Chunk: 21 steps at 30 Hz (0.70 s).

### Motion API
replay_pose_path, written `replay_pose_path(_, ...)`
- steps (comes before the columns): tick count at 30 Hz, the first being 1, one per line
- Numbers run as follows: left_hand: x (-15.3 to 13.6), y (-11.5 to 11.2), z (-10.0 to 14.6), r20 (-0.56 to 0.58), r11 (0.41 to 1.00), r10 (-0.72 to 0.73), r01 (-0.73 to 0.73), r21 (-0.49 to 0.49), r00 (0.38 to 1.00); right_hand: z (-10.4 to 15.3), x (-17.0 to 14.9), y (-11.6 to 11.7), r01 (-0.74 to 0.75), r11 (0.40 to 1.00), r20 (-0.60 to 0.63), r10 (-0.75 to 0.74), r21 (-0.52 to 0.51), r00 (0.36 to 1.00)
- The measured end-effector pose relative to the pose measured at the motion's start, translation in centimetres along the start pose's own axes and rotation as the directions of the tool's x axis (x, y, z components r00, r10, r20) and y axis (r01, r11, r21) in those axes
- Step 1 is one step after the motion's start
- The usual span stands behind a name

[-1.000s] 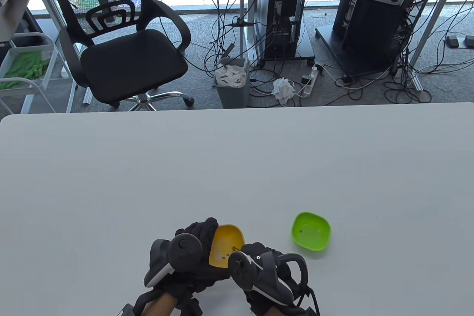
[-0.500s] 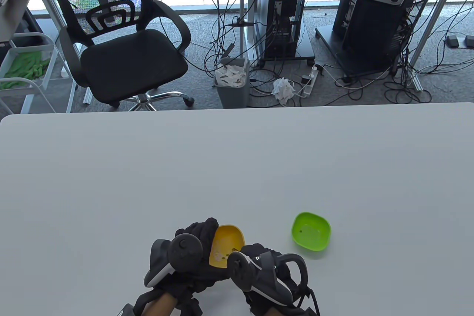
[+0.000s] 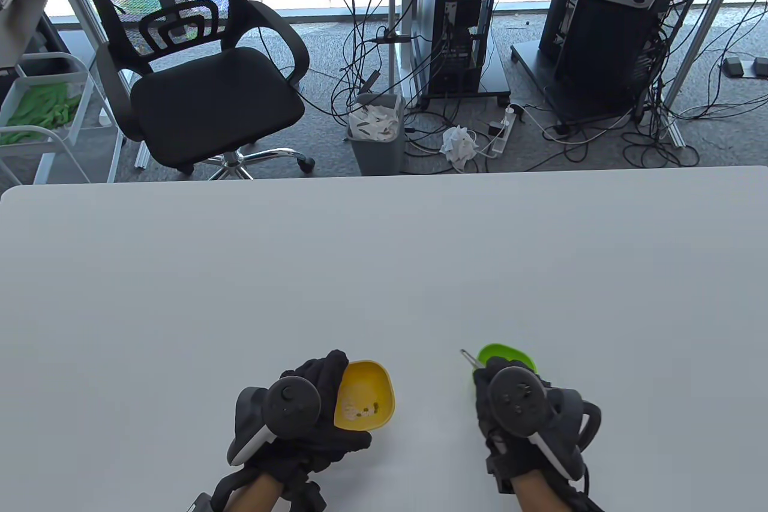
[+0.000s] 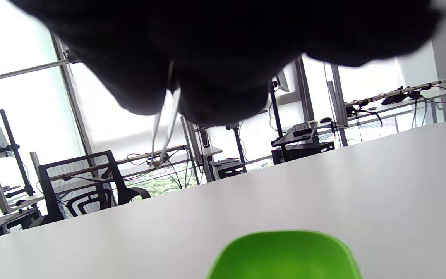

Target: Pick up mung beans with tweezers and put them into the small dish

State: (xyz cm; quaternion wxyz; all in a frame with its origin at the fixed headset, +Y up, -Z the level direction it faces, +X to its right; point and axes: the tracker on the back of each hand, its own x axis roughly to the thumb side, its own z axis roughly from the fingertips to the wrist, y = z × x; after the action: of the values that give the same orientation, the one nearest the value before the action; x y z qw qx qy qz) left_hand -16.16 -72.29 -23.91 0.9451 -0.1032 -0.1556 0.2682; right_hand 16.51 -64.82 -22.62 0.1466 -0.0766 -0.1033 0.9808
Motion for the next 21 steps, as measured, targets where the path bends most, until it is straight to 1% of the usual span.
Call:
replay_pose_path(2,0.0,0.0,0.0,0.002,1.0,-0.003,0.003,0.002,1.0,-0.4,-2.0,0.5,-0.009,1.0,-0.051,0.009,0.001,0.999)
replay_pose_path(5,0.0,0.0,0.0,0.003,1.0,-0.004,0.004,0.003,1.0,-0.4,-3.2,1.6,-0.001,1.0,-0.08,0.003,0.022,0.997)
replay_pose_path(7,0.0,0.0,0.0,0.002,1.0,-0.004,0.004,0.004,1.0,-0.4,-3.5,2.3,-0.012,0.999,-0.08,0.016,0.05,0.997)
replay_pose_path(12,0.0,0.0,0.0,0.001,1.0,-0.002,0.002,0.004,1.0,-0.3,-3.9,2.8,0.004,0.997,-0.093,0.003,0.072,0.996)
replay_pose_path(21,0.0,0.0,0.1,0.001,1.0,-0.006,0.006,-0.002,1.0,-0.2,-4.3,3.0,0.027,0.996,-0.113,-0.018,0.079,0.993)
